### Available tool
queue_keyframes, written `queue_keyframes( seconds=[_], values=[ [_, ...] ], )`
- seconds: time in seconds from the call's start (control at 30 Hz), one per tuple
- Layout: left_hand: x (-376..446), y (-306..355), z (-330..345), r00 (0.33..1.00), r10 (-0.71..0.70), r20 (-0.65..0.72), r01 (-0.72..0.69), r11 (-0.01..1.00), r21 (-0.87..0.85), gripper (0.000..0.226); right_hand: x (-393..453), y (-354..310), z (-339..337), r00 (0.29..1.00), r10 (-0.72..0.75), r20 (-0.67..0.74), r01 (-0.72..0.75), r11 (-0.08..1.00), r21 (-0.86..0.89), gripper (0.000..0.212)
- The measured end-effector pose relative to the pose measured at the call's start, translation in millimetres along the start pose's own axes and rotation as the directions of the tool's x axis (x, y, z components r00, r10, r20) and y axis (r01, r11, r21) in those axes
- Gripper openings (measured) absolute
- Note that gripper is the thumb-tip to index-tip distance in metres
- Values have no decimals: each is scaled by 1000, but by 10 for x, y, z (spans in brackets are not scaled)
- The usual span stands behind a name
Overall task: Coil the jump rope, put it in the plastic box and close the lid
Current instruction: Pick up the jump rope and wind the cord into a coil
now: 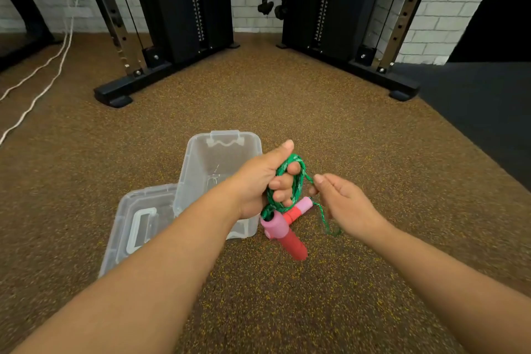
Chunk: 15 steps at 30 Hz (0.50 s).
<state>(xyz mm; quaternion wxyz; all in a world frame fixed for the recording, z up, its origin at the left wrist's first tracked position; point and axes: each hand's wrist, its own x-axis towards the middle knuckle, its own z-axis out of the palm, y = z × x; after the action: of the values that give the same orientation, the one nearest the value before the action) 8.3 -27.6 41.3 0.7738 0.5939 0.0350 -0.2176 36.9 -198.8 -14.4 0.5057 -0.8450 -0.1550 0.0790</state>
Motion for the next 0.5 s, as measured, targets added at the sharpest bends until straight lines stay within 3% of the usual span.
queue_keyframes(
  seconds=[0.23, 0.5],
  values=[
    [104, 4, -79, 969, 103, -224, -161, 953, -257, 50, -224, -72, 128, 987, -35, 156, 60, 986, -153, 31],
    [97, 32, -69, 970, 69, -232, -138, 944, -299, 60, -320, -236, 141, 948, -173, 268, 237, 945, -225, 28]
  ],
)
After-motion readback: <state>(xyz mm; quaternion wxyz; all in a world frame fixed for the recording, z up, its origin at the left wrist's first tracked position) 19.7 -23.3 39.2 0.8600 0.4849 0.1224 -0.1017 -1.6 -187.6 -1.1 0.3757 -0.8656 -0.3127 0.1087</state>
